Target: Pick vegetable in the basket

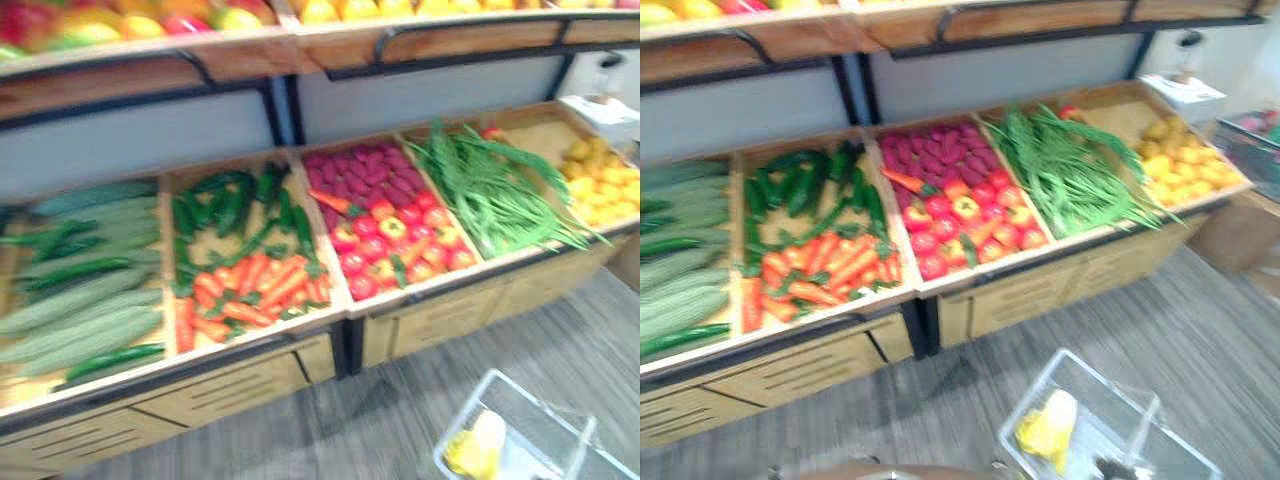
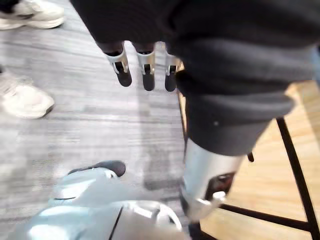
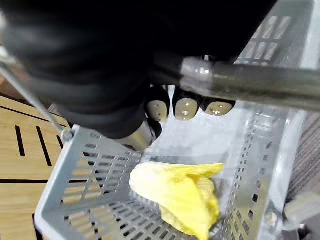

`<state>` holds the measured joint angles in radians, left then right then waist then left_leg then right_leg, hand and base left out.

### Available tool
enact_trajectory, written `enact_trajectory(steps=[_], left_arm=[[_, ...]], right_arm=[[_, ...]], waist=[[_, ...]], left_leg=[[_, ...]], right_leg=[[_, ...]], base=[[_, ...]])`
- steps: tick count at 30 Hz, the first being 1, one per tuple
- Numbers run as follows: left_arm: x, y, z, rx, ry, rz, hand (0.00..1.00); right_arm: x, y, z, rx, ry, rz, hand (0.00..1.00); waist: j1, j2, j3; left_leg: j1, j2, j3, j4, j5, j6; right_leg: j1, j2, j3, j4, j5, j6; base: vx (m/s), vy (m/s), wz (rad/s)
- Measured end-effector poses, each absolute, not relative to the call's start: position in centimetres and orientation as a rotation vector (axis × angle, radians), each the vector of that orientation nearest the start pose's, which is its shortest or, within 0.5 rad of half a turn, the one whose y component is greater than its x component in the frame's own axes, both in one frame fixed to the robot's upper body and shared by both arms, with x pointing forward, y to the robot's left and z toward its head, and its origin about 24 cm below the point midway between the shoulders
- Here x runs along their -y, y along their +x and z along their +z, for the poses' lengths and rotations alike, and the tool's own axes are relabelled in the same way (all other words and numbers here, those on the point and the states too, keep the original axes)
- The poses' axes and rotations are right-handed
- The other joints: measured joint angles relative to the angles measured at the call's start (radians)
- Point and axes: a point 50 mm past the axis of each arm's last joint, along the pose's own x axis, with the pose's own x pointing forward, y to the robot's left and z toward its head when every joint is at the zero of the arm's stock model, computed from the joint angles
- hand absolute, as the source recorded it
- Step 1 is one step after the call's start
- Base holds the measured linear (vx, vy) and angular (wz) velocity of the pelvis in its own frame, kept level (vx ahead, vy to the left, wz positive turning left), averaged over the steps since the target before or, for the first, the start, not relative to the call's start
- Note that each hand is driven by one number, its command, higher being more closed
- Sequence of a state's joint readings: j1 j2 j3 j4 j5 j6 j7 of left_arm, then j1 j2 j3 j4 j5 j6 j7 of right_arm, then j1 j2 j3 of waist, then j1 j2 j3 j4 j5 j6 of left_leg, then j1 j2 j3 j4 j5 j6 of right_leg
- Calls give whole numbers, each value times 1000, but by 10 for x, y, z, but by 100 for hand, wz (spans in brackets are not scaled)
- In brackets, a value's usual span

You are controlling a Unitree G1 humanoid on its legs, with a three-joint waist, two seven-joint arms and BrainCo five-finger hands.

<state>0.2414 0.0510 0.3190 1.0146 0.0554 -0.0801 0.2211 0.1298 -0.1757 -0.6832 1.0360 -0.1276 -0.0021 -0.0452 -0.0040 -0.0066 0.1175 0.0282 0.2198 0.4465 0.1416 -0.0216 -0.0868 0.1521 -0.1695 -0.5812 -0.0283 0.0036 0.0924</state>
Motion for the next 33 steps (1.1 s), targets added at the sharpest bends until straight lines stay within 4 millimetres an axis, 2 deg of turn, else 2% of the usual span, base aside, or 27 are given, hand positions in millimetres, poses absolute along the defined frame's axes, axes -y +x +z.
enact_trajectory(steps=[2,5,8,14,18,23,25,28,30,31,33], left_arm=[[-220,25,-163,-1185,65,551,0],[-225,16,-162,-1202,82,561,0],[-225,7,-163,-1225,88,559,0],[-224,29,-162,-1178,116,488,0],[-231,28,-161,-1189,143,485,0],[-231,26,-161,-1189,124,513,0],[-233,34,-158,-1144,116,556,0],[-247,73,-136,-911,180,668,0],[-263,113,-102,-645,252,812,0],[-267,122,-93,-578,269,855,0],[-279,145,-58,-340,306,994,0]], right_arm=[[298,48,-142,-1084,24,-713,100],[284,53,-146,-1080,49,-691,100],[282,49,-148,-1092,51,-693,100],[277,61,-146,-1066,-8,-616,100],[271,70,-146,-1051,-45,-552,100],[268,74,-146,-1047,-66,-514,100],[267,75,-146,-1046,-70,-506,100],[265,76,-147,-1053,-78,-484,100],[262,77,-147,-1053,-87,-465,100],[262,78,-147,-1051,-88,-462,100],[261,81,-147,-1046,-96,-449,100]], waist=[[4,15,3],[10,3,1],[9,4,-1],[6,1,0],[7,-6,5],[10,-7,5],[10,-8,5],[11,-13,4],[12,-18,4],[13,-18,4],[13,-13,0]], left_leg=[[31,-24,9,-71,0,-2],[45,-51,4,-165,41,-10],[75,-76,8,-217,64,-2],[98,-106,31,-245,69,2],[114,-110,41,-246,69,2],[115,-111,50,-246,66,-3],[115,-110,55,-246,65,-2],[113,-111,51,-246,64,-1],[112,-114,43,-246,62,0],[112,-114,42,-246,62,0],[112,-116,41,-246,63,3]], right_leg=[[-1,-1,-14,16,-34,14],[-22,-5,-11,22,-28,23],[-27,-20,0,53,-26,21],[-61,-49,76,119,-39,24],[-61,-50,99,124,-50,10],[-63,-48,124,118,-66,23],[-64,-44,139,114,-66,23],[-64,-37,153,100,-66,24],[-61,-37,152,99,-65,23],[-60,-37,152,99,-64,22],[-59,-36,152,97,-60,16]], base=[[1,108,52],[-12,69,16],[30,63,-5],[-2,51,-12],[-49,4,-11],[-50,-6,-5],[-16,-2,-5],[21,0,4],[52,7,8],[57,7,3],[70,2,1]])
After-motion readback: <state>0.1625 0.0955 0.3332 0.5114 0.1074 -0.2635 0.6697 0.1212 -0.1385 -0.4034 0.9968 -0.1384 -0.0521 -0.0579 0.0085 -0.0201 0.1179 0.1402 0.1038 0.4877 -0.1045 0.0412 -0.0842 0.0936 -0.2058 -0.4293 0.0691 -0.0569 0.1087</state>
